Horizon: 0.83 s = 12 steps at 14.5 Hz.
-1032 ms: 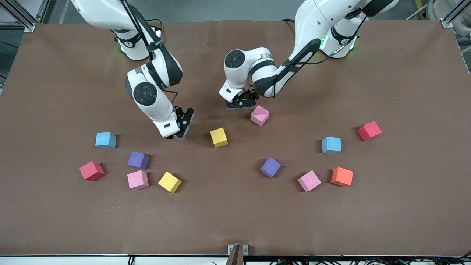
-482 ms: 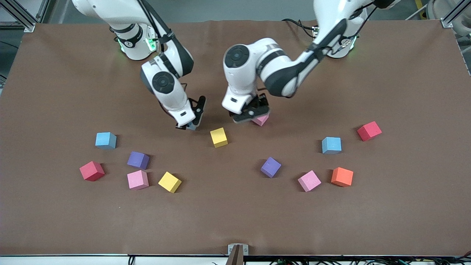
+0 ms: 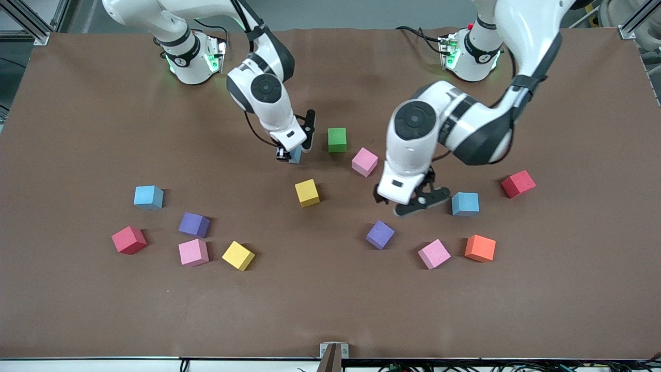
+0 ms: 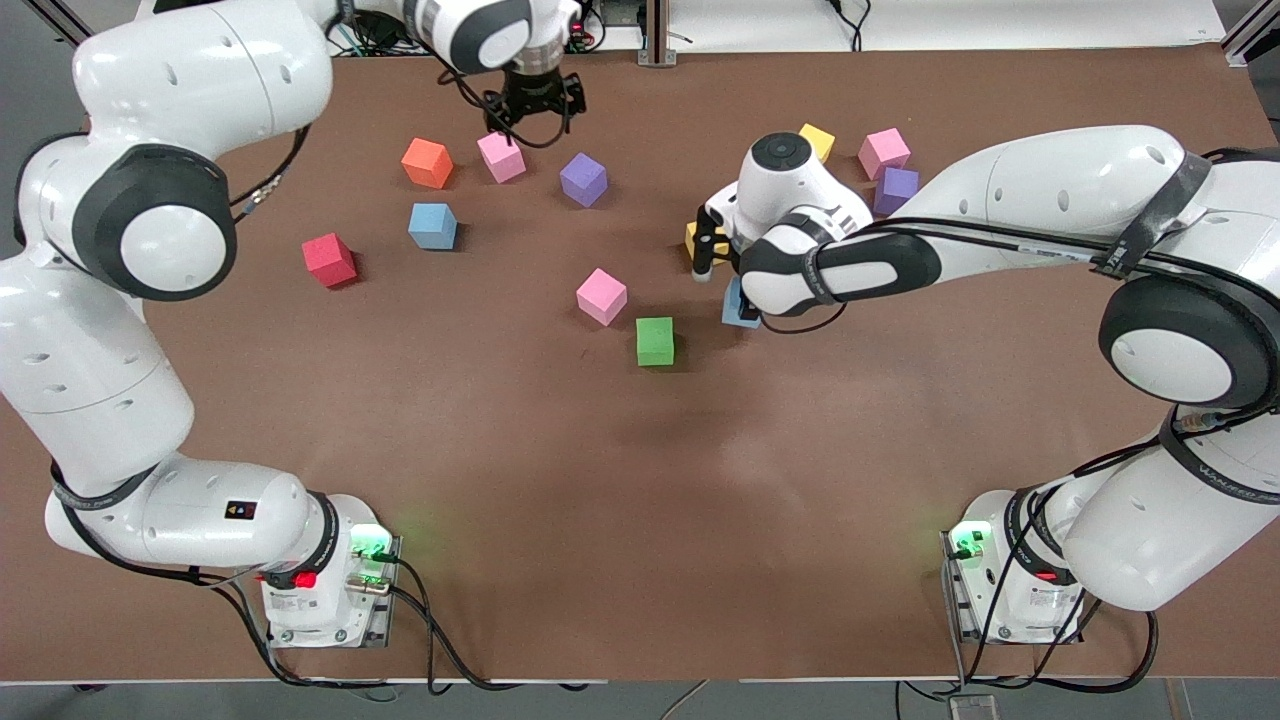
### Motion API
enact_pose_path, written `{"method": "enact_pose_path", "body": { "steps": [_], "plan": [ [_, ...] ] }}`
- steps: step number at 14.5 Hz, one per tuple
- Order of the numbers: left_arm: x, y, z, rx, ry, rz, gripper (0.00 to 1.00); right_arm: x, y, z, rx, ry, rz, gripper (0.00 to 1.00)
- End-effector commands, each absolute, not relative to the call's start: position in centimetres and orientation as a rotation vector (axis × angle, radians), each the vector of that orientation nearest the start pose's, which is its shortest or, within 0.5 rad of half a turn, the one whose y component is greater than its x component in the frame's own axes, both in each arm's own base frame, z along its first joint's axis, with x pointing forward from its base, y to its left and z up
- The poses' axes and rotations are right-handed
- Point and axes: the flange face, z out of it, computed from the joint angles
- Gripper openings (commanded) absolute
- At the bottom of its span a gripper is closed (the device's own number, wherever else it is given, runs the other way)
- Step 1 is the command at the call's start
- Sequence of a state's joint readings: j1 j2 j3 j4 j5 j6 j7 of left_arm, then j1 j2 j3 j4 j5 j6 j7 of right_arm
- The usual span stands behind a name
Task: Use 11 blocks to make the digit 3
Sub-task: 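Lower the blue cube beside the green cube while the left gripper reaches pink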
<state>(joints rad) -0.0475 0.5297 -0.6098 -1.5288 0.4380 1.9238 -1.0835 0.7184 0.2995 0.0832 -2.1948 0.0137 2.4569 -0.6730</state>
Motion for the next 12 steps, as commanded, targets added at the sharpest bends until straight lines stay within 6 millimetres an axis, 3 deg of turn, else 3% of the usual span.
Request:
{"method": "enact_pose_path", "body": {
  "steps": [1,3,10,12],
  "plan": [
    [61.3,-29.7,39.0,-3.032,-0.539,-0.007,1.00,37.3,40.4,23.4,-2.322,-2.072,0.075,0.24],
    [61.5,-30.2,36.8,-3.050,-0.573,0.053,1.00,37.2,41.5,23.1,-2.306,-2.088,0.070,0.24],
    [63.0,-26.6,38.7,-3.047,-0.595,0.016,1.00,36.0,46.4,21.3,-2.246,-2.149,0.063,0.24],
    [62.8,-27.5,37.9,-3.058,-0.557,0.028,1.00,35.1,46.9,20.7,-2.270,-2.129,0.081,0.24]
  ]
}}
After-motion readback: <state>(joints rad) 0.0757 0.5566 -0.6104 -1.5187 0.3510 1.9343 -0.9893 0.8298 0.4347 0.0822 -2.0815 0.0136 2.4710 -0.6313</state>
